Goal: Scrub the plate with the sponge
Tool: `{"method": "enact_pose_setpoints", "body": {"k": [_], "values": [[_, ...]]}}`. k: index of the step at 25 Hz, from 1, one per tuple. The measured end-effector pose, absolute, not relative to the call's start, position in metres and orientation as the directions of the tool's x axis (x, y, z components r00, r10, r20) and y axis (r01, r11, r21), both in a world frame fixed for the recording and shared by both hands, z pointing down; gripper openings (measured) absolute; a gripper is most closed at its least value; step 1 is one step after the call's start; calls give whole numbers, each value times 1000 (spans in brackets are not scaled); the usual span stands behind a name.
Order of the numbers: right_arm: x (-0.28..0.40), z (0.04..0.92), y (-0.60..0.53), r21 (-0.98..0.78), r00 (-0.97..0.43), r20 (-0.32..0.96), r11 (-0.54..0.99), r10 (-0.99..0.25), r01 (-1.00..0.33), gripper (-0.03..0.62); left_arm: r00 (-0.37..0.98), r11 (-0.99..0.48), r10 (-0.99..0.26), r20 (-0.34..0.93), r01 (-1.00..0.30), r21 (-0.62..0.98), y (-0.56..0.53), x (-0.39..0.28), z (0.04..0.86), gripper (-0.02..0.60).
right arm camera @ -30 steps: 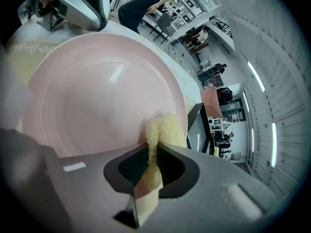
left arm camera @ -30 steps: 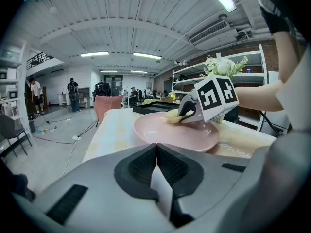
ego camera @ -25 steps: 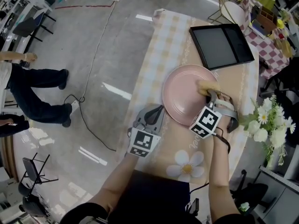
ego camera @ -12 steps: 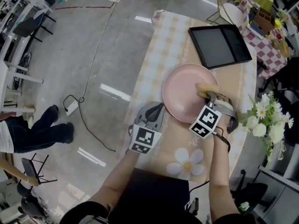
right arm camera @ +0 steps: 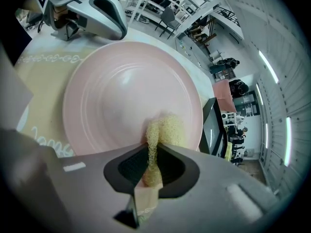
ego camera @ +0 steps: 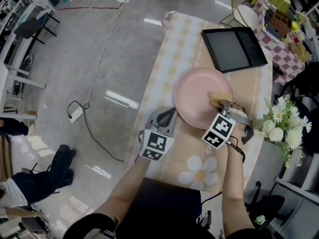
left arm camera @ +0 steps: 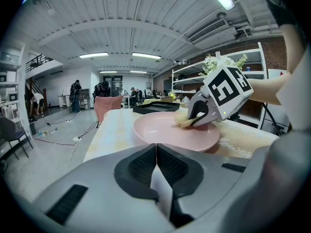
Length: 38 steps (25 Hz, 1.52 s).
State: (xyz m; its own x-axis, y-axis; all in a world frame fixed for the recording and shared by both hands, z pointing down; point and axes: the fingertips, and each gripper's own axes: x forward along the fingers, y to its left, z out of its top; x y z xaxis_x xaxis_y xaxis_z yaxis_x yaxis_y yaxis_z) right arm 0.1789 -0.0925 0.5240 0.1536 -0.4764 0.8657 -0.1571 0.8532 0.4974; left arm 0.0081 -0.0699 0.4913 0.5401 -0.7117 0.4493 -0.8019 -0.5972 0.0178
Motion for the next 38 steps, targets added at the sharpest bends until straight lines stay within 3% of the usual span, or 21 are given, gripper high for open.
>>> {"method": "enact_pose_setpoints", "body": {"k": [38], "values": [[147, 511, -32, 407, 85, 914, 888, -398, -216, 48, 573, -637, -676, 463, -770, 24, -68, 11, 494, 14]]}}
